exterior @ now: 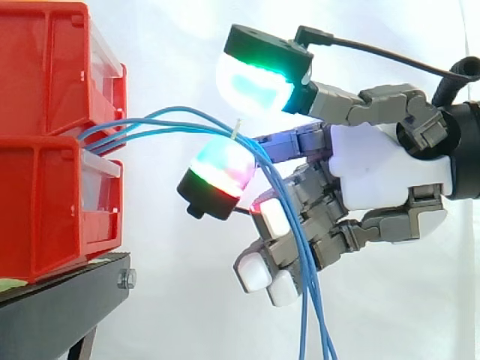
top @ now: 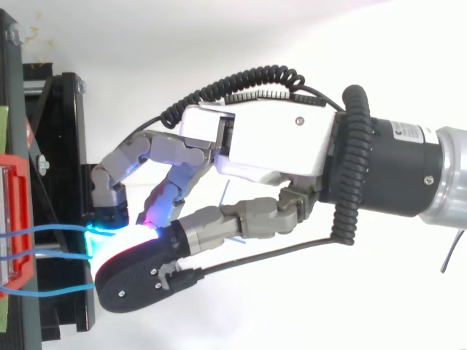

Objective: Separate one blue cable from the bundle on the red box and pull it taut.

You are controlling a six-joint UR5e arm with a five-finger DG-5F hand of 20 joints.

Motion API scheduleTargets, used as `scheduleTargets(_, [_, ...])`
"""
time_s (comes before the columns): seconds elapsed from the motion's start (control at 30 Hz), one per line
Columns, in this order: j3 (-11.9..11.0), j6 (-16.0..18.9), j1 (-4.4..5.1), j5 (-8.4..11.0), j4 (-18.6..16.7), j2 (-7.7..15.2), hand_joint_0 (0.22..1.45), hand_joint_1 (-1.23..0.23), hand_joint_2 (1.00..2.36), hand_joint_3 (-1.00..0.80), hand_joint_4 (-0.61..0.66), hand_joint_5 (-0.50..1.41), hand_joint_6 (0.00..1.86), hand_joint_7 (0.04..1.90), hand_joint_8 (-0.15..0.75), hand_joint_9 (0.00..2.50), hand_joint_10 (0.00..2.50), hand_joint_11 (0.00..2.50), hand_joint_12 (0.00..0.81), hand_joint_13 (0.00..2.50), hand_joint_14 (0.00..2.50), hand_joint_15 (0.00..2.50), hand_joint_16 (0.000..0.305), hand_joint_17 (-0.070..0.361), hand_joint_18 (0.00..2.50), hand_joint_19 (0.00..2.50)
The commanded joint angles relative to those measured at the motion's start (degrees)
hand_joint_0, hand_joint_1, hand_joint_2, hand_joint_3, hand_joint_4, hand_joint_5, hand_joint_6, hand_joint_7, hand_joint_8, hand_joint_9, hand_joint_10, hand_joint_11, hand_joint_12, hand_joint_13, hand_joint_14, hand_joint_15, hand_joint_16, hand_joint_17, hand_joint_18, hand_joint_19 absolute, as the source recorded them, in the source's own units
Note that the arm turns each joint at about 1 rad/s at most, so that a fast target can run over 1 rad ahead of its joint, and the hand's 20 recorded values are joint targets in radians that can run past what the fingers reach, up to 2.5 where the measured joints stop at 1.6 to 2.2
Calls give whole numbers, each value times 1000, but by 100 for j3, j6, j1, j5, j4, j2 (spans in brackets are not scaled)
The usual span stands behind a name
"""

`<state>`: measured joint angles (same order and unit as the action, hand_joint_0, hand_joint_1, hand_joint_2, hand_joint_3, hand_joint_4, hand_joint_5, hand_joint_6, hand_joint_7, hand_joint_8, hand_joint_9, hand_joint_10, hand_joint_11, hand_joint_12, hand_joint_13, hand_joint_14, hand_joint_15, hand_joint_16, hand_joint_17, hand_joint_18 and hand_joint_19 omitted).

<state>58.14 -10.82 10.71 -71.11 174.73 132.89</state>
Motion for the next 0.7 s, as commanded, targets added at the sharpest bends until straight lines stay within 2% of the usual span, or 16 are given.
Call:
scheduleTargets(0.0, [-13,-8,-16,-17,0,0,556,-560,1005,-445,37,-102,867,1039,239,1173,18,532,337,908,18,449,42,95,759,543])
scheduleTargets(0.1, [-31,-8,-16,-17,26,0,575,-673,1012,-270,36,-102,882,1035,253,1175,19,520,350,927,18,447,45,102,794,506])
scheduleTargets(0.17, [-40,-8,-25,-17,44,0,576,-719,1012,-214,55,-99,885,1054,276,1186,18,516,371,943,18,432,49,110,832,478])
scheduleTargets(0.2, [-49,-8,-25,-17,61,0,586,-757,1014,-172,51,-107,905,985,268,1162,18,521,362,934,17,435,48,109,828,463])
scheduleTargets(0.27, [-66,-8,-25,-17,105,0,611,-815,1017,-156,23,-120,915,1004,251,1129,19,544,345,915,19,438,44,100,796,481])
scheduleTargets(0.33, [-93,-8,-34,-17,140,0,653,-874,1017,-184,-52,-135,929,1004,234,1093,18,569,326,895,19,443,41,93,774,482])
scheduleTargets(0.43, [-128,-17,-34,-52,237,0,742,-913,1012,-335,-136,-141,933,1064,218,1075,20,560,316,878,18,424,40,90,769,453])
scheduleTargets(0.47, [-145,-26,-34,-78,272,0,771,-905,1003,-457,-179,-144,938,1037,208,1066,18,560,316,870,19,415,40,89,766,437])
scheduleTargets(0.5, [-154,-34,-42,-96,307,0,787,-893,1000,-500,-221,-144,935,1106,207,1072,18,570,310,870,18,417,39,89,766,439])
scheduleTargets(0.6, [-189,-34,-51,-140,378,0,768,-903,1000,-500,-243,-143,938,1120,200,1077,18,566,308,868,20,414,39,87,773,430])
scheduleTargets(0.63, [-198,-34,-51,-157,422,-9,740,-901,1000,-500,-217,-141,948,1048,197,1090,18,570,306,870,20,416,39,87,771,437])
scheduleTargets(0.67, [-198,-34,-51,-166,439,-27,675,-891,1000,-500,-127,-128,941,1005,198,1108,20,561,308,884,18,426,38,86,767,445])
